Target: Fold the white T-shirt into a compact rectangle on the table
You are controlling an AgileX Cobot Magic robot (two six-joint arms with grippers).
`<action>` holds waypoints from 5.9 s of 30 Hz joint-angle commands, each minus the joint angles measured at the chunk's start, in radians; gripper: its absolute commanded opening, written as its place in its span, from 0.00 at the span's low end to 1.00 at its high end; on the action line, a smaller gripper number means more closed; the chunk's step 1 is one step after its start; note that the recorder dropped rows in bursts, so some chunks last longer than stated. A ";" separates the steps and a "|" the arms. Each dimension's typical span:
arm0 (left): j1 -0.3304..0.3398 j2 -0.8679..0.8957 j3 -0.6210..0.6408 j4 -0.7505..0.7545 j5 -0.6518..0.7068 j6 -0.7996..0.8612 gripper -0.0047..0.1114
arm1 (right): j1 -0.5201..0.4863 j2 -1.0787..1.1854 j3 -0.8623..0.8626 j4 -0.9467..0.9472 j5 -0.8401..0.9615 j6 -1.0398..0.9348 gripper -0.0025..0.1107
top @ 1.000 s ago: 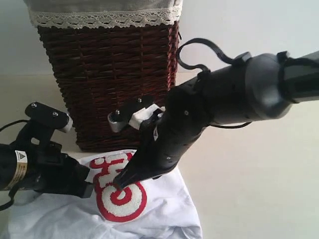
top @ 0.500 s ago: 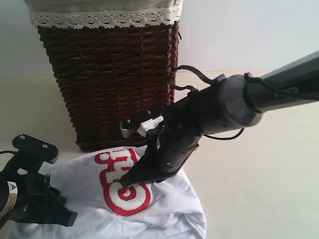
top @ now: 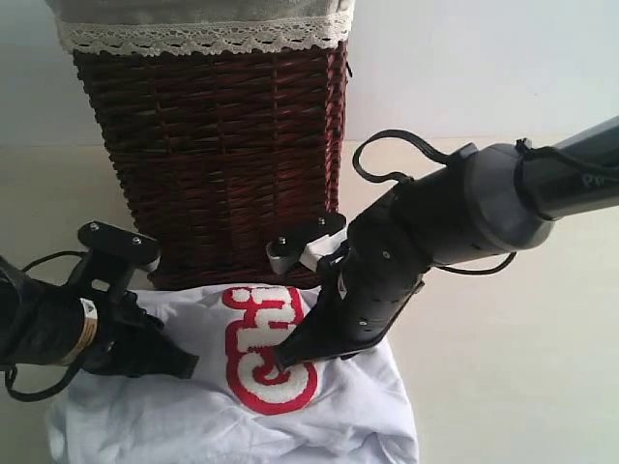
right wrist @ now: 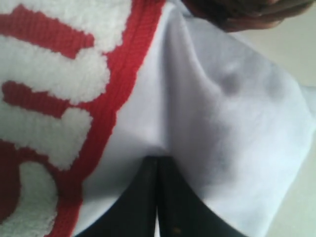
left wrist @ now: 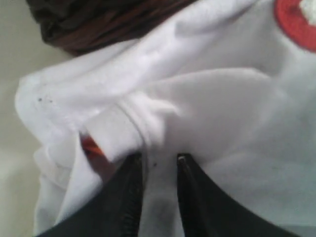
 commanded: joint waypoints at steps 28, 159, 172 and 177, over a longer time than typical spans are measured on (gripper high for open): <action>-0.005 -0.805 0.213 -0.028 -0.127 -0.063 0.27 | -0.072 -0.863 0.297 -0.279 0.090 0.111 0.02; 0.287 -1.671 0.355 -0.858 -0.182 0.764 0.27 | -0.072 -1.536 0.558 -0.239 0.068 0.118 0.02; 0.287 -1.678 0.358 -1.600 0.095 1.641 0.27 | -0.072 -1.536 0.558 -0.239 0.068 0.119 0.02; 0.287 -1.678 0.428 -1.691 0.111 1.723 0.27 | -0.072 -1.536 0.558 -0.239 0.068 0.119 0.02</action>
